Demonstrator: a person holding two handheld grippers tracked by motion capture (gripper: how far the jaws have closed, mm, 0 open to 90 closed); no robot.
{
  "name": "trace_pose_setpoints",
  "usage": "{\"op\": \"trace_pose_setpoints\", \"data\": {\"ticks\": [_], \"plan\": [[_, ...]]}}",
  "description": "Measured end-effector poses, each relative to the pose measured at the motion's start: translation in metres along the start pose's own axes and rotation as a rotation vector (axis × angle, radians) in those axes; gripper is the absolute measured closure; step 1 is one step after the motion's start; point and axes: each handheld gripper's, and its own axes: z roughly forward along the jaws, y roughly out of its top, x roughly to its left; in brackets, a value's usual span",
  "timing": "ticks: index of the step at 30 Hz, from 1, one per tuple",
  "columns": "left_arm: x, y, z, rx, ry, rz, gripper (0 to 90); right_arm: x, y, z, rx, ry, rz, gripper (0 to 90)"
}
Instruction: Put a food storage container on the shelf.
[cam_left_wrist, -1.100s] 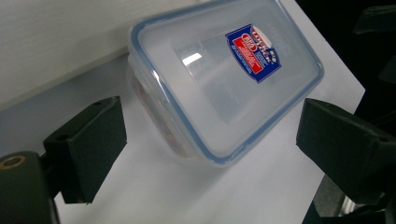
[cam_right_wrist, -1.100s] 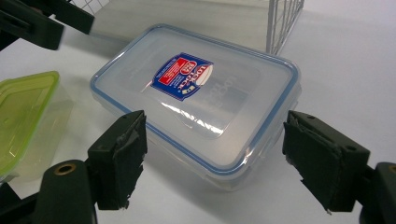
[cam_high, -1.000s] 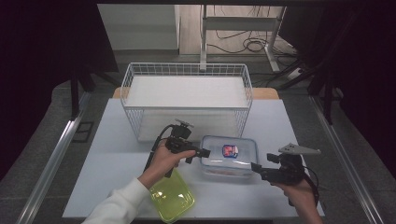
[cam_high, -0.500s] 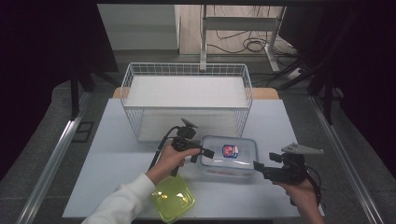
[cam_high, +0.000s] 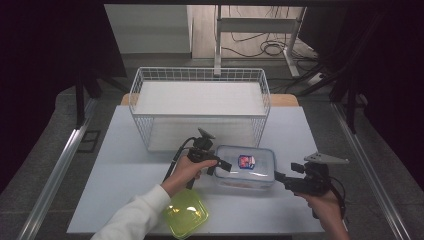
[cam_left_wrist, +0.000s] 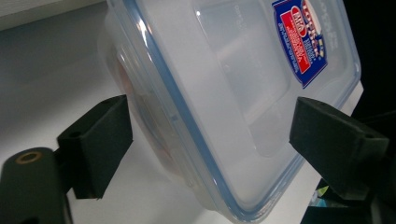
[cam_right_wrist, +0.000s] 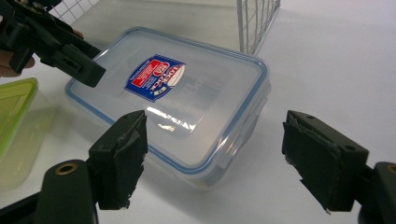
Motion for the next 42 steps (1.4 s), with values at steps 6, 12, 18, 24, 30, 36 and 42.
{"op": "trace_pose_setpoints", "data": {"ticks": [6,12,18,24,30,36,42], "plan": [[-0.002,0.000,0.002,0.008,-0.003,0.010,15.7,-0.015,0.006,0.017,0.049,0.057,0.064,20.1],[-0.001,0.000,0.001,0.002,-0.005,0.005,17.8,-0.028,0.010,0.039,0.132,0.128,0.134,17.8],[0.002,0.002,-0.001,0.003,-0.021,-0.012,20.7,-0.036,0.011,0.058,0.185,0.155,0.186,15.6],[0.002,0.001,-0.001,0.002,-0.024,-0.009,21.2,-0.049,0.007,0.072,0.224,0.203,0.255,16.2],[0.002,0.001,-0.001,0.000,-0.019,-0.008,21.2,-0.054,0.006,0.079,0.235,0.292,0.310,23.1],[0.001,0.001,-0.001,0.000,-0.016,-0.009,21.1,-0.055,0.006,0.080,0.250,0.316,0.341,25.1],[0.000,0.001,-0.001,-0.011,-0.017,-0.014,22.4,-0.059,0.004,0.078,0.242,0.337,0.376,30.5]]}}
